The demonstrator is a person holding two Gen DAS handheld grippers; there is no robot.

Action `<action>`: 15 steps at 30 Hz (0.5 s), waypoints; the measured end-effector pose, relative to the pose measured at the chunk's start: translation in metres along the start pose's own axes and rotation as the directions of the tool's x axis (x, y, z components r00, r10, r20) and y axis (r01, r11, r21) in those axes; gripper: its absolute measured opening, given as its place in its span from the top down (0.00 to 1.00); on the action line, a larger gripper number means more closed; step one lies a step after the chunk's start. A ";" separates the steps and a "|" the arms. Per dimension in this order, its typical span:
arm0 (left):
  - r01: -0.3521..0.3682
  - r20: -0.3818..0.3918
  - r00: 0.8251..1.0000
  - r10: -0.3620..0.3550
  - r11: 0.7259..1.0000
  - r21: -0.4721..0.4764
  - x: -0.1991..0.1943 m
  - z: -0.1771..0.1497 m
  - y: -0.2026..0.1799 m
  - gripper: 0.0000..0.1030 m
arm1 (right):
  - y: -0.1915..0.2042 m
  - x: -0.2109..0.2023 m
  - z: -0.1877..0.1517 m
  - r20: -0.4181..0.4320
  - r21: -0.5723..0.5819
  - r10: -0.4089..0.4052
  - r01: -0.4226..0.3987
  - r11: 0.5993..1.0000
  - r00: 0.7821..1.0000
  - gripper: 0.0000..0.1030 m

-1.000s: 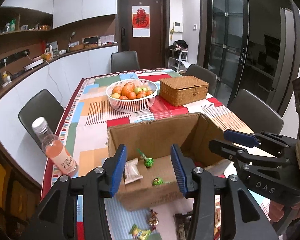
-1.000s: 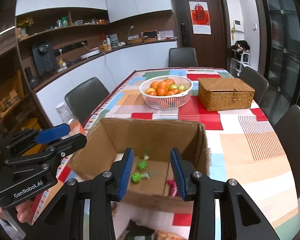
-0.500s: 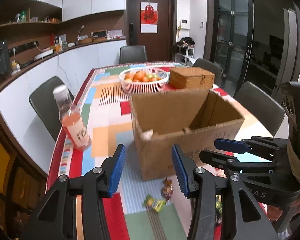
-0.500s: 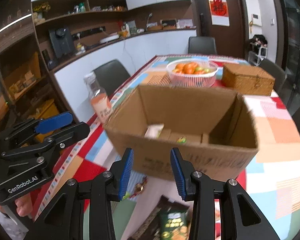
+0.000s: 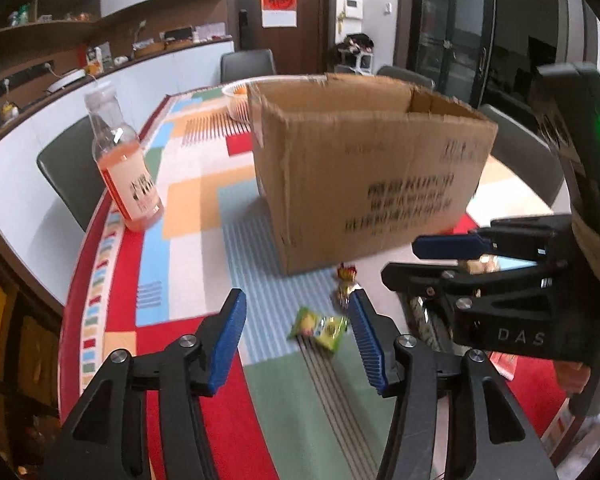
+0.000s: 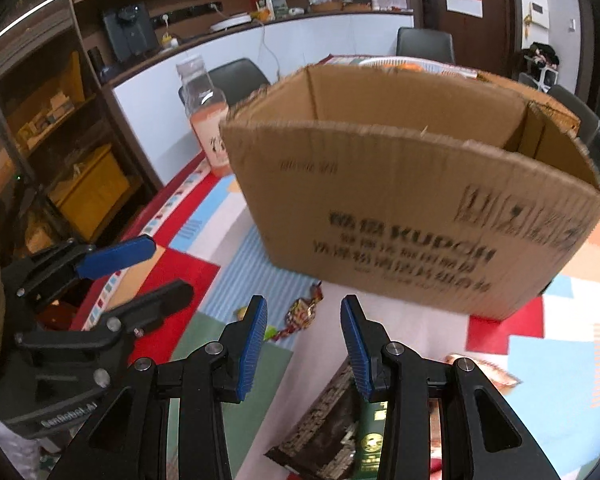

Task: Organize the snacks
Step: 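Grasp the yellow-green candy with the left tool while the right tool grasps the gold-wrapped candy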

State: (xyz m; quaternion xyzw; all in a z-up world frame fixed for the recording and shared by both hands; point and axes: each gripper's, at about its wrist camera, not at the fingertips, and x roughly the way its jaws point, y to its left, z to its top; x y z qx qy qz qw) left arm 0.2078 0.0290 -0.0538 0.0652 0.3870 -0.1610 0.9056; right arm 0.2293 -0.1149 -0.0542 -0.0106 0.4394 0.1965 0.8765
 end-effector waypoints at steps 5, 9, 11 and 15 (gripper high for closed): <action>0.023 -0.052 0.998 -0.022 1.000 0.016 0.021 -0.012 -0.001 0.47 | 0.001 0.018 -0.004 -0.044 0.006 0.003 -0.003 1.000 0.999 0.62; 0.038 -0.093 0.995 -0.037 0.999 0.013 0.037 -0.019 -0.001 0.45 | 0.001 0.031 -0.006 -0.071 0.002 -0.002 0.002 1.000 0.997 0.62; 0.038 -0.113 0.993 -0.037 0.999 0.009 0.045 -0.021 -0.001 0.45 | 0.000 0.036 -0.006 -0.081 -0.001 -0.005 0.005 1.000 0.997 0.62; 0.045 -0.132 0.990 -0.045 0.999 -0.002 0.059 -0.023 0.002 0.45 | -0.002 0.046 -0.007 -0.103 -0.006 -0.006 0.006 1.000 0.995 0.62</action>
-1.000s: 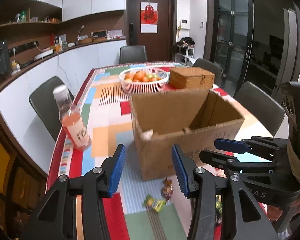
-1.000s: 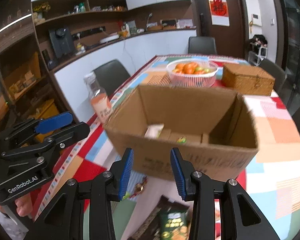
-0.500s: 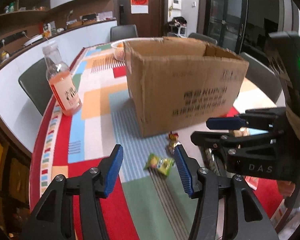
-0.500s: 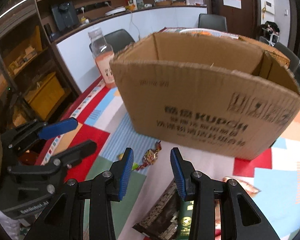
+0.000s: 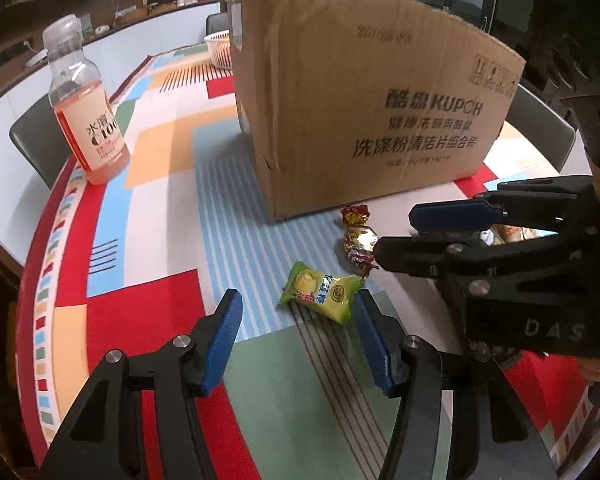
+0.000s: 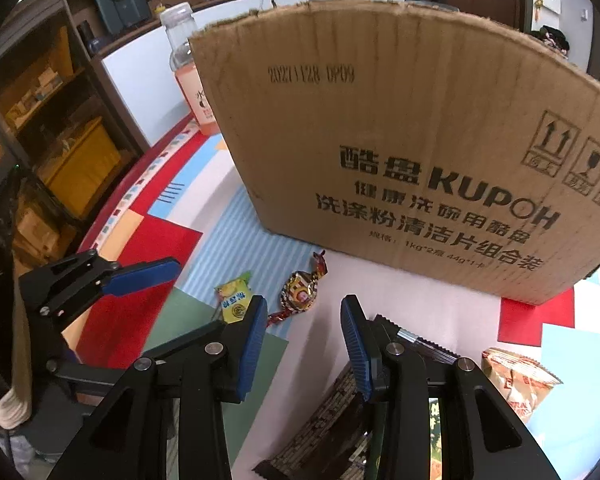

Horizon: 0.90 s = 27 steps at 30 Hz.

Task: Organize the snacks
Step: 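Grasp the yellow-green candy with the left tool while the right tool grasps the gold-wrapped candy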

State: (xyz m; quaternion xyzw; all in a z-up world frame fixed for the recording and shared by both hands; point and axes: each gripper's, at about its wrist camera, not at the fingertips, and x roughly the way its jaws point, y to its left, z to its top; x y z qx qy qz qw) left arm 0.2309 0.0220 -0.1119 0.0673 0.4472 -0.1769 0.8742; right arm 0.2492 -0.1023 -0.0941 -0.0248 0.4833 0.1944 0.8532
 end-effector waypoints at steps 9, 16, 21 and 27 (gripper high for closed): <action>0.015 0.002 1.000 -0.015 0.999 -0.029 0.015 0.005 0.006 0.47 | 0.003 0.023 0.005 -0.041 -0.021 0.009 -0.010 1.000 0.999 0.62; 0.017 0.000 1.000 -0.017 0.999 -0.038 0.023 0.007 0.010 0.57 | 0.004 0.034 0.009 -0.056 -0.028 0.003 -0.004 1.000 0.998 0.62; 0.012 0.005 1.000 -0.012 1.000 -0.024 0.021 0.005 0.007 0.74 | 0.006 0.039 0.010 -0.057 -0.034 0.000 -0.001 0.999 0.998 0.62; 0.004 0.011 1.000 -0.003 0.996 -0.094 0.012 -0.001 0.015 0.76 | 0.012 0.044 0.013 -0.044 -0.058 -0.031 0.028 0.998 0.999 0.65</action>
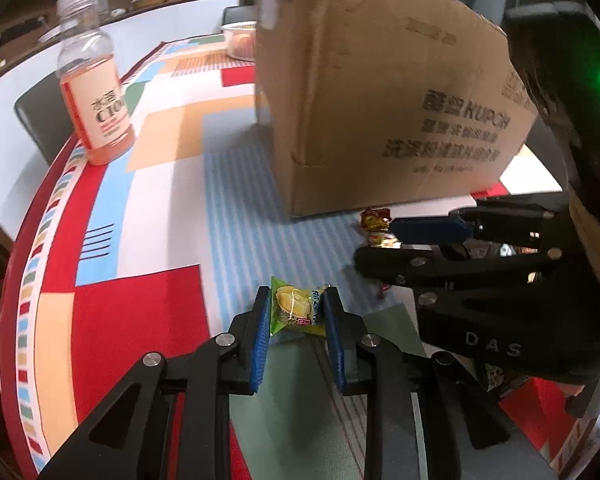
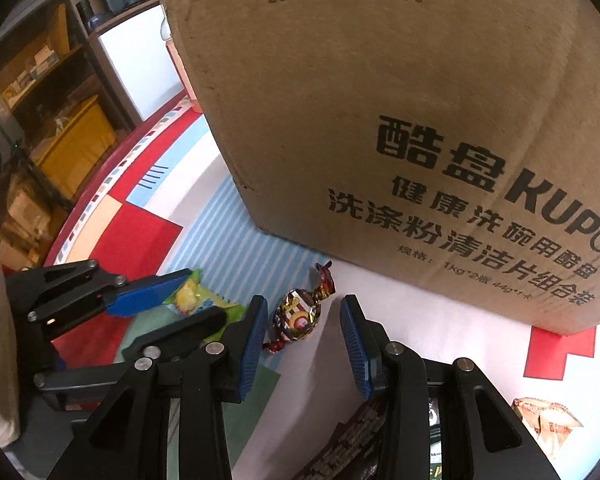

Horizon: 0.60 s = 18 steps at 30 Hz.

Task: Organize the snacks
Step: 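Grasp the yellow-green candy with the left tool while the right tool grasps the gold-wrapped candy, then lift both candies and carry them toward the cardboard box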

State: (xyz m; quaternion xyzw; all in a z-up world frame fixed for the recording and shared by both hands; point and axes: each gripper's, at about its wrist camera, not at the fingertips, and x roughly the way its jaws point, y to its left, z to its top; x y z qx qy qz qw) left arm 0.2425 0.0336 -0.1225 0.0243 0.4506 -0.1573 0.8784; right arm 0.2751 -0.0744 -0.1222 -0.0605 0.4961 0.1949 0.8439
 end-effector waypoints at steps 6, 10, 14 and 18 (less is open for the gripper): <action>0.003 0.020 1.000 -0.002 0.999 -0.045 -0.009 0.003 0.004 0.76 | 0.000 0.001 0.000 0.001 0.001 -0.012 0.012 1.000 1.000 0.76; 0.012 0.040 0.999 -0.009 0.998 -0.066 -0.018 0.004 0.003 0.76 | -0.002 -0.009 -0.003 0.018 0.015 0.000 -0.001 1.000 1.000 0.77; 0.021 0.066 0.998 -0.016 0.997 -0.080 -0.029 0.006 0.000 0.76 | -0.006 -0.026 -0.009 0.048 0.030 0.008 -0.010 0.999 0.999 0.77; 0.026 0.097 0.995 -0.018 0.997 -0.076 -0.043 0.009 -0.007 0.76 | -0.006 -0.041 -0.013 0.076 0.042 0.014 -0.017 0.999 0.997 0.77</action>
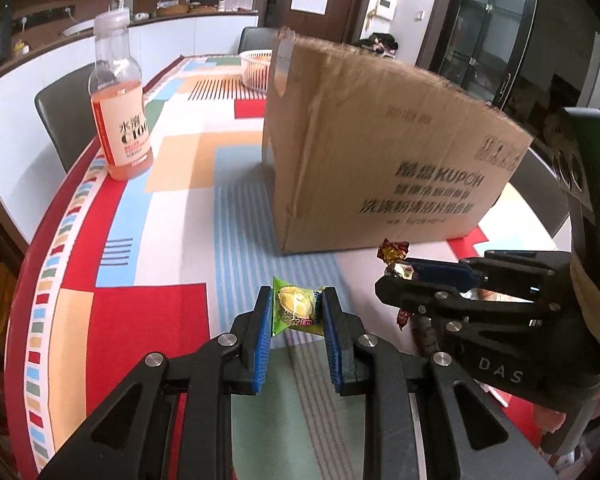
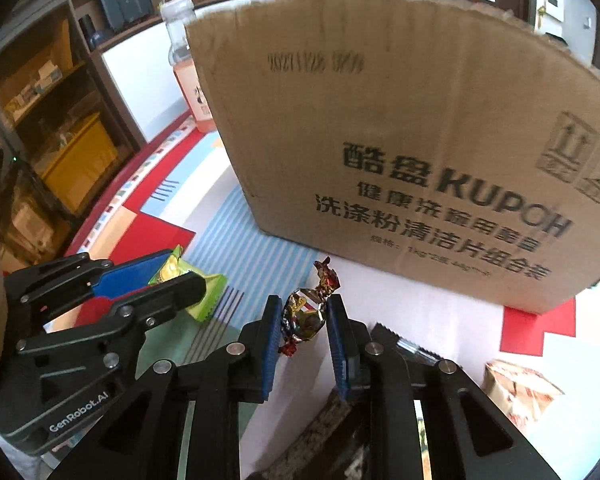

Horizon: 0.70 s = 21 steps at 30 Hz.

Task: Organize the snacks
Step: 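Lift both candies and carry them toward the cardboard box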

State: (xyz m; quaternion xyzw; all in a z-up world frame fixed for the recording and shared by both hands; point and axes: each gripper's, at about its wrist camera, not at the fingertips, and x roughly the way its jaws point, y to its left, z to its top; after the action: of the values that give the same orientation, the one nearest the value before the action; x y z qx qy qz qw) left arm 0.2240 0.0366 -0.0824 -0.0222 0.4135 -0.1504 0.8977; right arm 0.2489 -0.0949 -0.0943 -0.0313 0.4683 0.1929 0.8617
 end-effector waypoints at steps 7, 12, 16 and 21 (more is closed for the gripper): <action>0.009 0.059 0.998 -0.010 1.000 0.004 -0.024 0.007 -0.013 0.76 | -0.003 -0.033 -0.003 0.062 0.007 0.004 -0.004 1.000 0.998 0.77; 0.015 0.101 0.995 -0.016 1.000 0.012 -0.041 0.011 -0.025 0.76 | -0.003 -0.053 -0.003 0.106 0.019 0.007 -0.009 1.000 0.994 0.77; 0.020 0.131 0.991 -0.024 0.999 0.029 -0.053 0.016 -0.037 0.76 | -0.003 -0.070 -0.003 0.141 0.022 0.005 -0.008 1.000 0.990 0.77; 0.024 0.163 0.986 -0.030 0.999 0.041 -0.064 0.023 -0.046 0.76 | -0.008 -0.089 -0.007 0.179 0.033 0.003 -0.009 0.999 0.984 0.77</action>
State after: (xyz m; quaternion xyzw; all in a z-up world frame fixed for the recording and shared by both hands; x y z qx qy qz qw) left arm 0.1904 0.0095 -0.0126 -0.0224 0.3350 -0.1683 0.9268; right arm 0.2031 -0.1311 -0.0258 0.0020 0.3923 0.1896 0.9001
